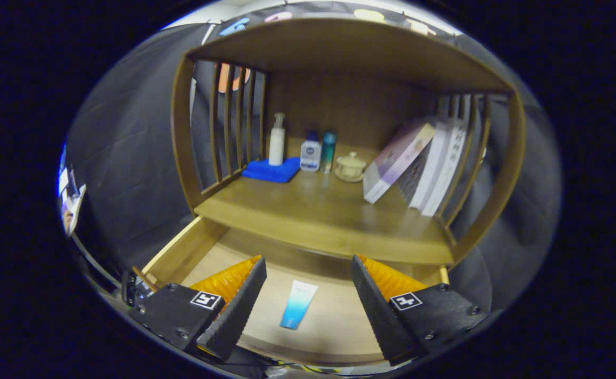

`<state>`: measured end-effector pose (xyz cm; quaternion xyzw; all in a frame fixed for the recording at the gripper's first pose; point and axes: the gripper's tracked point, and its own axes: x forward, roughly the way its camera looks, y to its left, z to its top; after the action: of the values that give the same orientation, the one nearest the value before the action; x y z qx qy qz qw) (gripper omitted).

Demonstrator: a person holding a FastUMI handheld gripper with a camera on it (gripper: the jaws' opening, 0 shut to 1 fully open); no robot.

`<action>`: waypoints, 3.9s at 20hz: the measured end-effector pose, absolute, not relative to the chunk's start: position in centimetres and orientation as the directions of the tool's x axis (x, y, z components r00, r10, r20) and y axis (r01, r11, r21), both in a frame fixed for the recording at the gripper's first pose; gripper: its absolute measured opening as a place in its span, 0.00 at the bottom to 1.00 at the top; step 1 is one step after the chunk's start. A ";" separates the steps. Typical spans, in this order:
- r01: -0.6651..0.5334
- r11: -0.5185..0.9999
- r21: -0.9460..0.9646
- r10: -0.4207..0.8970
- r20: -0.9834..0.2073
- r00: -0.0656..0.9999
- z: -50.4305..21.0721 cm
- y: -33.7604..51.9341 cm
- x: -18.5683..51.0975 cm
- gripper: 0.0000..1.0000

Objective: Pull open the drawer, take out the items inside it, and place them on the countertop above the cabinet.

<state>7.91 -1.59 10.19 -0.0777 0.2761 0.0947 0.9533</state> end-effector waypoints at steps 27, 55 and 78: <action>-0.289 0.949 -0.125 -0.044 -0.962 0.270 -8.2 -1.3 7.9 0.84; -0.219 0.972 -0.082 0.043 -0.857 0.514 4.3 -2.7 5.7 0.47; -0.056 0.998 -0.037 0.012 -0.727 0.687 7.7 -2.2 20.4 0.47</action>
<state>20.40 -2.20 7.70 -0.0284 0.3951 0.0185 0.9180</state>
